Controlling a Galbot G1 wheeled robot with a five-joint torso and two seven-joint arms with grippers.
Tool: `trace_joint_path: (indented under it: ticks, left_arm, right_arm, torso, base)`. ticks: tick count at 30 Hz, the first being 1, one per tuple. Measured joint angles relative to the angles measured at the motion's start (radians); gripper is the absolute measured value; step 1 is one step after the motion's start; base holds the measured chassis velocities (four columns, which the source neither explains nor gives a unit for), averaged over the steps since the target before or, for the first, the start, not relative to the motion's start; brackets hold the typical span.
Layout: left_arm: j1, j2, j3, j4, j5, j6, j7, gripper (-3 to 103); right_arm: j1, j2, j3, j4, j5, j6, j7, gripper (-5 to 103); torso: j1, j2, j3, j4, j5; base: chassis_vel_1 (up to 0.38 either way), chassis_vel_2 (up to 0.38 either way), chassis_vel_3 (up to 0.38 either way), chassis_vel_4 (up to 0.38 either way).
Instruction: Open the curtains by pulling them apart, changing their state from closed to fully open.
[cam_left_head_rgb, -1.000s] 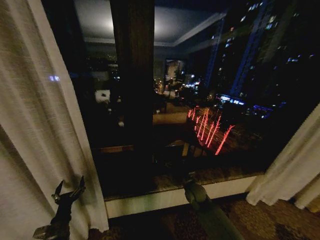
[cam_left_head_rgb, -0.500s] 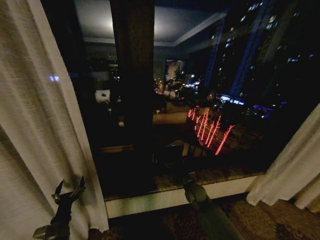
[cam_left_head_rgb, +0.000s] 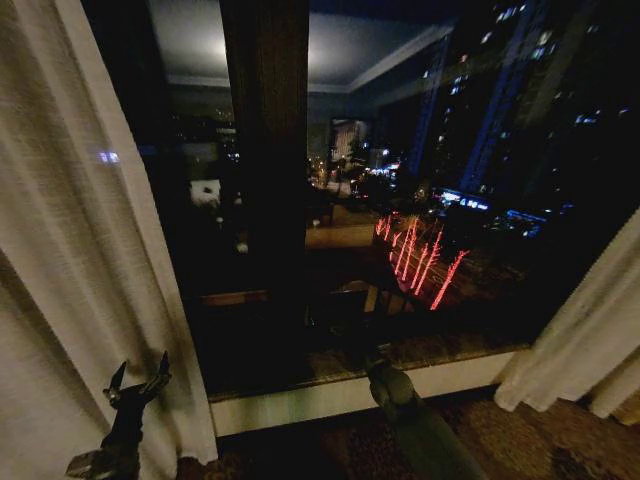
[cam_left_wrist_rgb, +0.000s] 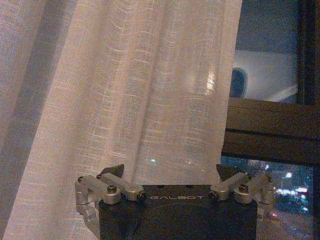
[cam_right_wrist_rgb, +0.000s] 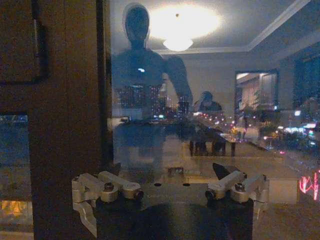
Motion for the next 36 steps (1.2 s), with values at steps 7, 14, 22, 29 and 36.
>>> trace_joint_path:
  ticks: [7,14,22,29,36]
  left_arm:
    - [0.0,0.0,0.0,0.0,0.0,0.0,0.0,100]
    - [0.0,0.0,0.0,0.0,0.0,0.0,0.0,100]
    - [0.0,0.0,0.0,0.0,0.0,0.0,0.0,100]
    - [0.0,0.0,0.0,0.0,0.0,0.0,0.0,100]
    - [-0.001,0.0,0.003,0.0,0.0,0.003,-0.001,100]
  right_arm:
    - [0.0,0.0,0.0,0.0,0.0,0.0,0.0,100]
    - [0.0,0.0,0.0,0.0,0.0,0.0,0.0,100]
    - [0.0,0.0,0.0,0.0,0.0,0.0,0.0,100]
    - [0.0,0.0,0.0,0.0,0.0,0.0,0.0,100]
    - [0.0,0.0,0.0,0.0,0.0,0.0,0.0,100]
  torso:
    - [0.0,0.0,0.0,0.0,0.0]
    - [0.0,0.0,0.0,0.0,0.0]
    - [0.0,0.0,0.0,0.0,0.0]
    - [0.0,0.0,0.0,0.0,0.0]
    - [0.0,0.0,0.0,0.0,0.0]
  base:
    - [0.0,0.0,0.0,0.0]
    - [0.0,0.0,0.0,0.0]
    - [0.0,0.0,0.0,0.0]
    - [0.0,0.0,0.0,0.0]
    - [0.0,0.0,0.0,0.0]
